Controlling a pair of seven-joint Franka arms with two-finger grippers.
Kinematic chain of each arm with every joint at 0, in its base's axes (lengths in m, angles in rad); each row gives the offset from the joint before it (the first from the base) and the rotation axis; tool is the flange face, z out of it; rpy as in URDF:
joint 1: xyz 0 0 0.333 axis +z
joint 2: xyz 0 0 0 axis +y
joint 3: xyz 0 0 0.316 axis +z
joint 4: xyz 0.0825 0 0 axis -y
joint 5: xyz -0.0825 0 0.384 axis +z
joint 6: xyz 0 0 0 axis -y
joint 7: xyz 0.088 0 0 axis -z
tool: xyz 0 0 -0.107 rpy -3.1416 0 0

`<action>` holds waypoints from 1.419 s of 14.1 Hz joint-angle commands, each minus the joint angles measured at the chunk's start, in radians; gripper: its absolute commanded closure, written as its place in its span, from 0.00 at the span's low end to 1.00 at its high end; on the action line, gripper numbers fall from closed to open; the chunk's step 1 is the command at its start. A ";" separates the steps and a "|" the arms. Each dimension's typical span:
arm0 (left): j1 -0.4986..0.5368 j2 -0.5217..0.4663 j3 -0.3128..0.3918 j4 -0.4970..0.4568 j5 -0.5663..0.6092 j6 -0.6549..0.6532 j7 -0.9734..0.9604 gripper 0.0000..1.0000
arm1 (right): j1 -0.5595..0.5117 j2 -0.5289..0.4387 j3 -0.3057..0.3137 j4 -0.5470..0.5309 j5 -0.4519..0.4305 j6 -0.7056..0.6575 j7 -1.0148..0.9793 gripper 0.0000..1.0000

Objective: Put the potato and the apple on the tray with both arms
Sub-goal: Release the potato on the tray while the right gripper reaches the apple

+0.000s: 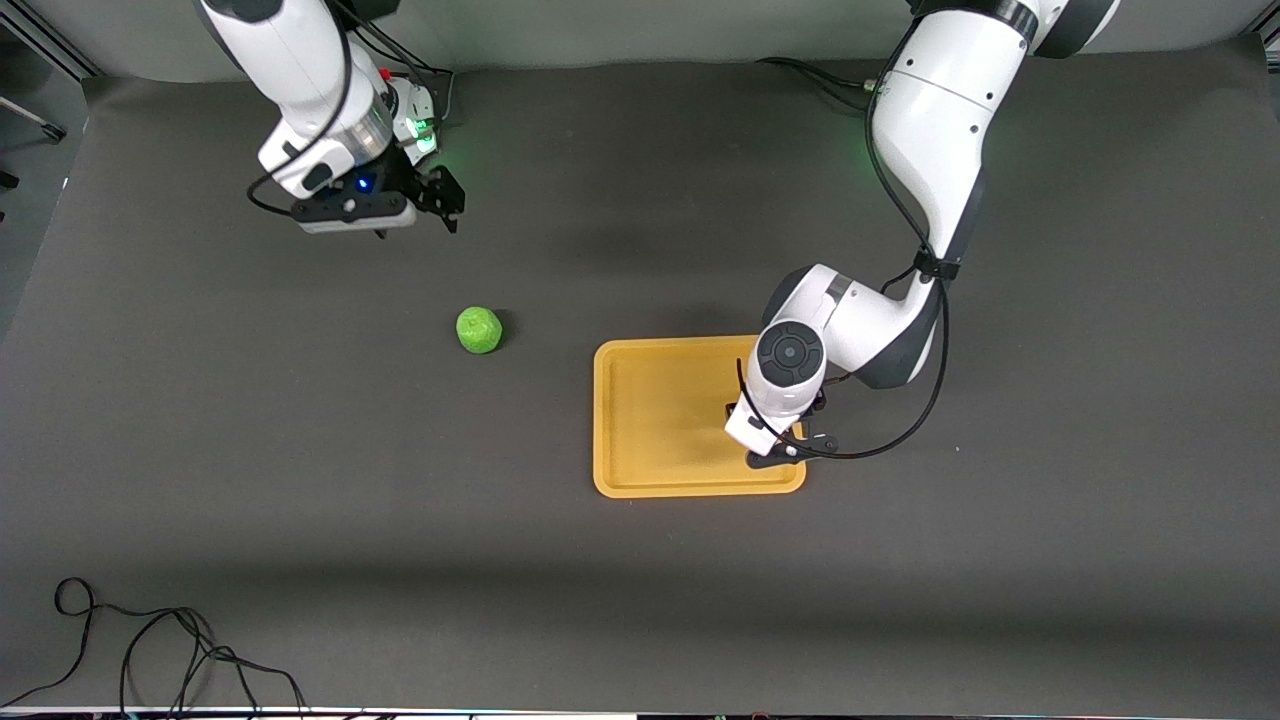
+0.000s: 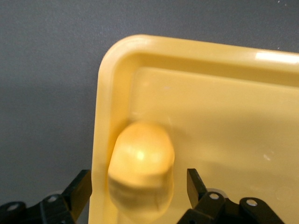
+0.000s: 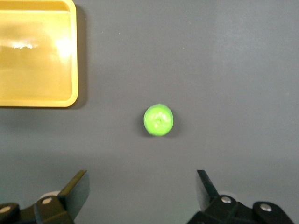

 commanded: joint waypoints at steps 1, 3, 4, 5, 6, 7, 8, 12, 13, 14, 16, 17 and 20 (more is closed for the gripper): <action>0.001 -0.034 0.009 0.021 0.011 -0.081 -0.008 0.03 | 0.006 0.069 -0.012 -0.071 -0.022 0.167 0.003 0.00; 0.016 -0.090 0.016 0.021 0.011 -0.156 0.009 0.01 | 0.003 0.133 -0.014 -0.145 -0.022 0.328 0.003 0.00; 0.038 -0.126 0.016 0.021 0.011 -0.190 0.010 0.01 | 0.003 0.182 -0.014 -0.154 -0.022 0.393 0.004 0.00; 0.068 -0.165 0.016 0.020 0.013 -0.222 0.015 0.01 | 0.004 0.234 -0.014 -0.165 -0.022 0.465 0.004 0.00; 0.102 -0.208 0.015 0.018 0.013 -0.253 0.042 0.01 | 0.003 0.282 -0.015 -0.179 -0.022 0.538 0.003 0.00; 0.116 -0.250 0.018 0.014 0.014 -0.279 0.085 0.01 | 0.003 0.317 -0.015 -0.195 -0.022 0.592 0.003 0.00; 0.150 -0.291 0.027 0.012 0.019 -0.313 0.137 0.01 | 0.003 0.336 -0.015 -0.211 -0.022 0.629 0.003 0.00; 0.297 -0.429 0.029 0.012 0.021 -0.469 0.419 0.01 | 0.004 0.411 -0.040 -0.239 -0.027 0.709 0.000 0.00; 0.309 -0.440 0.029 0.014 0.022 -0.480 0.450 0.01 | 0.004 0.429 -0.041 -0.239 -0.031 0.721 0.000 0.00; 0.329 -0.445 0.032 0.017 0.022 -0.480 0.460 0.01 | 0.004 0.448 -0.041 -0.239 -0.031 0.737 0.000 0.00; 0.343 -0.454 0.032 0.020 0.031 -0.482 0.478 0.01 | 0.004 0.497 -0.041 -0.240 -0.031 0.770 0.000 0.00; 0.360 -0.462 0.032 0.020 0.033 -0.483 0.518 0.01 | 0.006 0.521 -0.041 -0.240 -0.031 0.783 0.000 0.00; 0.424 -0.514 0.029 0.024 0.033 -0.531 0.622 0.01 | 0.004 0.535 -0.041 -0.248 -0.031 0.780 0.000 0.00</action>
